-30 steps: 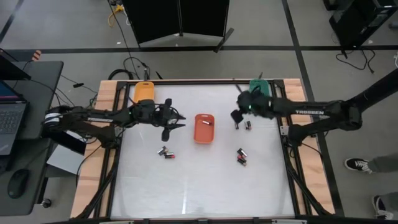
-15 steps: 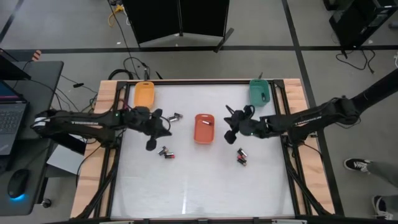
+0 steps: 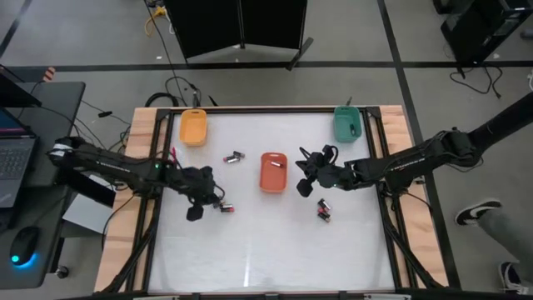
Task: Sort batteries
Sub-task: Put the black-red battery into the yellow bin, then put the silver battery into the orange bin
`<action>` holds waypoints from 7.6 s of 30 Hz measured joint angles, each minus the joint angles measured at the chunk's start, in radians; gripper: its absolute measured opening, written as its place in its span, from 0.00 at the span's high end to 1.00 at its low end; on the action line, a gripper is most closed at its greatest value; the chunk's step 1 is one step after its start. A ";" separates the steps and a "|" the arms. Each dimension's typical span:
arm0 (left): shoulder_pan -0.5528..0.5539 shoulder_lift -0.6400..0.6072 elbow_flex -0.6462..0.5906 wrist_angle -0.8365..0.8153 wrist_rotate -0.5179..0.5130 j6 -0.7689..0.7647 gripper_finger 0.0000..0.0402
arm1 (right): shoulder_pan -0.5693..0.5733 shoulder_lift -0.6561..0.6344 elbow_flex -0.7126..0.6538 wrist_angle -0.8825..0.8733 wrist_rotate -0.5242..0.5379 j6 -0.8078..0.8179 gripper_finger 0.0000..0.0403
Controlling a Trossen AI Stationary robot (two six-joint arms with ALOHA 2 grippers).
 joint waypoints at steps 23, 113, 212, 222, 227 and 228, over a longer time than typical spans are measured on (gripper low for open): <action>-0.179 0.373 -0.001 0.191 -0.178 -0.135 0.70 | 0.008 0.034 0.000 0.093 0.020 -0.030 0.97; 0.938 0.149 0.272 -0.398 -0.319 0.052 0.88 | 0.012 0.034 0.001 0.113 0.022 -0.071 0.97; 0.391 -0.154 -0.010 0.081 -0.103 0.156 0.98 | 0.008 0.182 0.002 0.372 -0.242 -0.227 0.97; 0.385 -0.117 -0.010 -0.104 -0.107 0.099 0.86 | 0.007 0.151 0.002 0.371 -0.240 -0.213 0.95; 0.386 -0.015 -0.010 -0.096 -0.151 0.103 0.75 | 0.007 0.140 0.001 0.346 -0.237 -0.219 0.97; 0.386 0.009 -0.010 -0.080 -0.167 0.104 0.72 | 0.007 0.140 0.001 0.342 -0.237 -0.221 0.98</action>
